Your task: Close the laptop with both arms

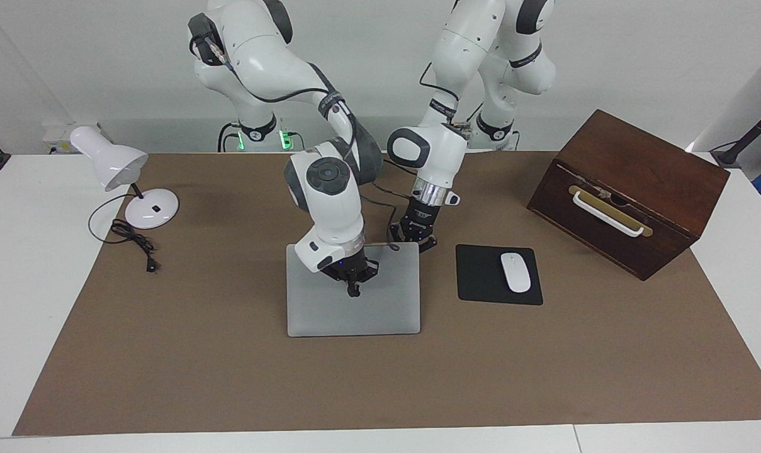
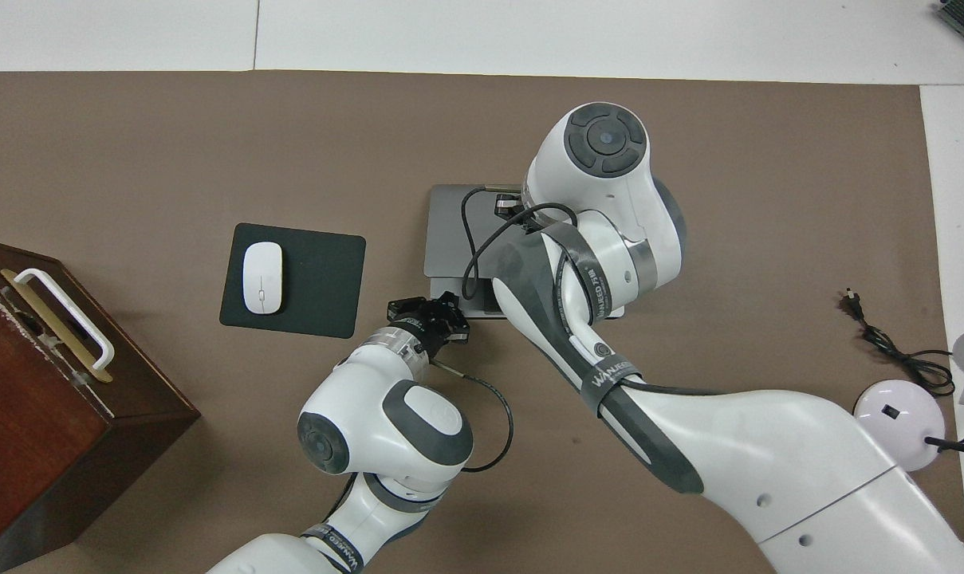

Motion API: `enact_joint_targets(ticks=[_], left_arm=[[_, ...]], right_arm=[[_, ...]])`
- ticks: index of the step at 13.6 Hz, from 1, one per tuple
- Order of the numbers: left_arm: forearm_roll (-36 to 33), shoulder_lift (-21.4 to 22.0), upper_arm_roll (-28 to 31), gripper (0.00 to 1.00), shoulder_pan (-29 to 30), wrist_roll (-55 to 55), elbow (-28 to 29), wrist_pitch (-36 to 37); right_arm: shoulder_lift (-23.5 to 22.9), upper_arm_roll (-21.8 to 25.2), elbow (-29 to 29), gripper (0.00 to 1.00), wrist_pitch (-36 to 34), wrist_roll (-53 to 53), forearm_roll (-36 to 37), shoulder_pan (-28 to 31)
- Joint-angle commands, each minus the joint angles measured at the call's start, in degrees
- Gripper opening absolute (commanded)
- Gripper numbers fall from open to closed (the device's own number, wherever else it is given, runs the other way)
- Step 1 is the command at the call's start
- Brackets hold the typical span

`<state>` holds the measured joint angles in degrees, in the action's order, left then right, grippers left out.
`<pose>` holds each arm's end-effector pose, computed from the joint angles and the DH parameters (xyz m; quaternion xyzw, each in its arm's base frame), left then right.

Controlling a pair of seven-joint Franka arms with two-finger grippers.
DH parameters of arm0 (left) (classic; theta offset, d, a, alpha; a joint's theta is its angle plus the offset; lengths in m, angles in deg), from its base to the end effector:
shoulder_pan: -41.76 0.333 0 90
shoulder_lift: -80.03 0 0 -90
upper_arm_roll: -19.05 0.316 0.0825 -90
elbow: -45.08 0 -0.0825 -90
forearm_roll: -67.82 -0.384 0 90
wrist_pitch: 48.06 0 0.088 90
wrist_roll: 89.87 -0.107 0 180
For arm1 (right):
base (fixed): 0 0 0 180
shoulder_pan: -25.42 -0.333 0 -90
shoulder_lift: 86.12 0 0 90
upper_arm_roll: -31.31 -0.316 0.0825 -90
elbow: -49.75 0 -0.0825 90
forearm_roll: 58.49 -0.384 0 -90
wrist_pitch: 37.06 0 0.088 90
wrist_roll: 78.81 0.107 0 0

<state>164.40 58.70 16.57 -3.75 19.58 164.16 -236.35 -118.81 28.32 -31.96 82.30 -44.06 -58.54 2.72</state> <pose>0.4444 -0.3401 0.2733 0.1516 0.9298 -0.1501 0.2999 0.6525 0.3061 0.3723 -0.9954 0.0838 -0.0305 0.0343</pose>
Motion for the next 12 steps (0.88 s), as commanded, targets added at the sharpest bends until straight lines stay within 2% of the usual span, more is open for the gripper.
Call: enact_joint_targets(ticks=[1, 12], left_arm=[[-0.86, -2.49, 0.64, 0.00, -0.02, 0.41, 0.10, -1.55], [-0.86, -2.49, 0.64, 0.00, -0.02, 0.41, 0.19, -1.55]], right_arm=[[1.57, -0.53, -2.75, 0.00, 0.08, 1.20, -1.26, 0.73], [1.57, -0.53, -3.80, 0.00, 0.35, 1.46, -1.26, 0.64]])
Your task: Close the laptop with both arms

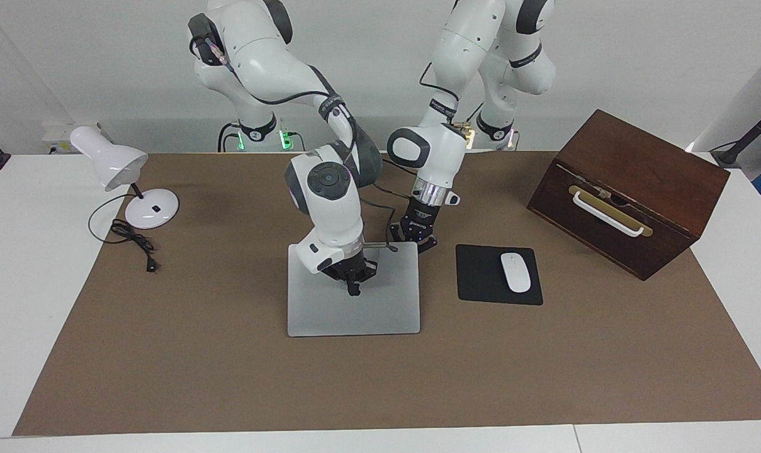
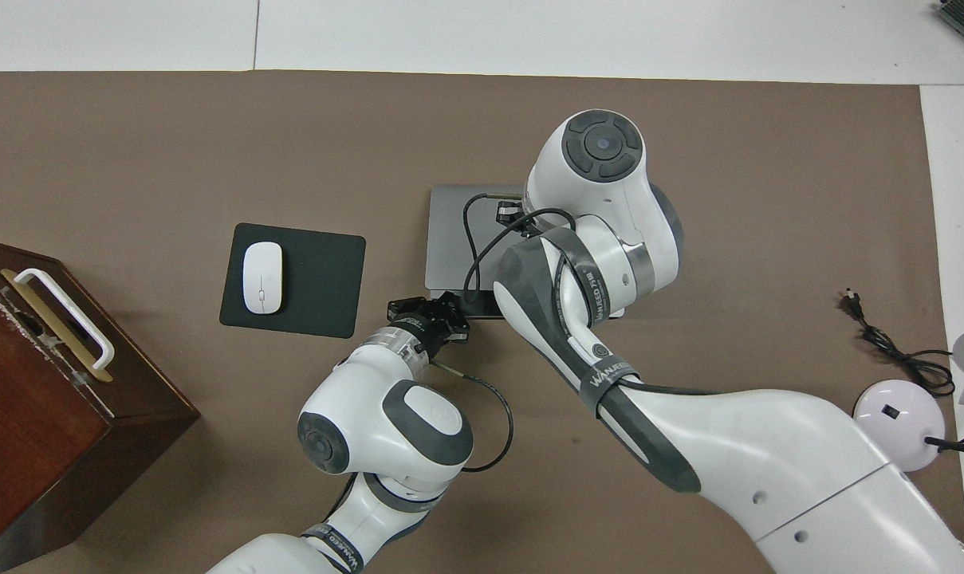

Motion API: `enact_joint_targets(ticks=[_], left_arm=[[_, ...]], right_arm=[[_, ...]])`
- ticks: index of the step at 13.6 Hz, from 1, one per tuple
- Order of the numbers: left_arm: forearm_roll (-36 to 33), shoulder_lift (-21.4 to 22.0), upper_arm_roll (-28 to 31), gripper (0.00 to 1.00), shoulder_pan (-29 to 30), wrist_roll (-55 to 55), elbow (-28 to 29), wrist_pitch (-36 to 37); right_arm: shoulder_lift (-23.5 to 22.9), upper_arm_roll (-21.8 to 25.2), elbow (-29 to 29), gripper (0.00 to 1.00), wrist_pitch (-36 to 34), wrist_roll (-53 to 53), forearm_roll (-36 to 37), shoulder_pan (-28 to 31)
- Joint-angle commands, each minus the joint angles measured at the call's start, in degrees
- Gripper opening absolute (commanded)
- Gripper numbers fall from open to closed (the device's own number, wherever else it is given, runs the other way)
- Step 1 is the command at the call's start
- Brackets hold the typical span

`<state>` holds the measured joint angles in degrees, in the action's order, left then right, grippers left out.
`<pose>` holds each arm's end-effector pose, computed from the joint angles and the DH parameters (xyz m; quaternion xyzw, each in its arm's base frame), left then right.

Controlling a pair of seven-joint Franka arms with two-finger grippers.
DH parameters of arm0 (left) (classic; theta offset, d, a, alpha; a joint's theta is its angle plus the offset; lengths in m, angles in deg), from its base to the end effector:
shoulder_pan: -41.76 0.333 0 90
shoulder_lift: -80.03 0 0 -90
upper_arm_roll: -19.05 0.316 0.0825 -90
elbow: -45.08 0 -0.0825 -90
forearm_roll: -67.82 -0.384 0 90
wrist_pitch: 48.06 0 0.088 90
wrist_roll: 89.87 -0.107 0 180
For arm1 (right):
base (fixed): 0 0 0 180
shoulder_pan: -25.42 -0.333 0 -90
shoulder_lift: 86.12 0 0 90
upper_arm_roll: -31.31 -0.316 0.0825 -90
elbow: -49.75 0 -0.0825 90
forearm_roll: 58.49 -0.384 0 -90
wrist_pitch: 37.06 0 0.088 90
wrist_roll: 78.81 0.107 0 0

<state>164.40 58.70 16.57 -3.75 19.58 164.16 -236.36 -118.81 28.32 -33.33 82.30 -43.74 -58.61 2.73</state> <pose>0.4444 -0.3401 0.2733 0.1515 0.9298 -0.1501 0.2999 0.6484 0.3044 0.3609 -0.9956 0.0868 -0.0198 0.0289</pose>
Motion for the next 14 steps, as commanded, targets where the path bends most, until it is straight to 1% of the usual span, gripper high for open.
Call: enact_joint_targets(ticks=[1, 14], left_arm=[[-0.86, -2.49, 0.64, 0.00, -0.02, 0.41, 0.19, -1.55], [-0.86, -2.49, 0.64, 0.00, -0.02, 0.41, 0.19, -1.55]], right_arm=[[1.57, -0.53, -2.53, 0.00, 0.44, 1.14, -1.19, 0.63], [1.57, -0.53, -3.85, 0.00, 0.79, 1.14, -1.19, 0.89]])
